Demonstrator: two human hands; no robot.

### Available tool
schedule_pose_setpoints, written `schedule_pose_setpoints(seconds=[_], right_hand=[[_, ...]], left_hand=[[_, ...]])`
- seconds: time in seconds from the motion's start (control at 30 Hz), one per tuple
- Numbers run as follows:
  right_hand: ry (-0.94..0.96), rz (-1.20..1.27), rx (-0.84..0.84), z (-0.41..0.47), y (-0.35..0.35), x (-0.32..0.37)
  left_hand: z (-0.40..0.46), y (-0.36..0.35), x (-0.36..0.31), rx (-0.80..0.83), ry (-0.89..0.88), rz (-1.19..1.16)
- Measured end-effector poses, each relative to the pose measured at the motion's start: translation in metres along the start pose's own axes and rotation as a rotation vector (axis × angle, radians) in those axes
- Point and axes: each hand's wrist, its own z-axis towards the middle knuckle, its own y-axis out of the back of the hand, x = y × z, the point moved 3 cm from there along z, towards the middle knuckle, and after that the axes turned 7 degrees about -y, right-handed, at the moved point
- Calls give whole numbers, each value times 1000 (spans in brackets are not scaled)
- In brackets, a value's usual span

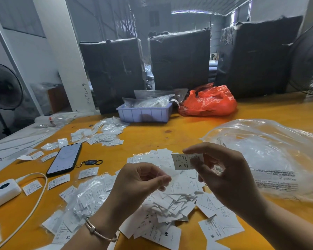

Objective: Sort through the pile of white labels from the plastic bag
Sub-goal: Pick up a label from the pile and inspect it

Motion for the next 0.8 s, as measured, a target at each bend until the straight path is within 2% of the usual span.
schedule_pose_setpoints(seconds=[0.2,0.43,0.8], right_hand=[[99,-75,22,3,-2,0],[165,-45,69,3,-3,-1],[84,-122,80,-2,-6,-4]], left_hand=[[-1,1,-1,18,32,-47],[-1,-1,-1,66,54,-41],[-1,-4,-3,118,103,-67]])
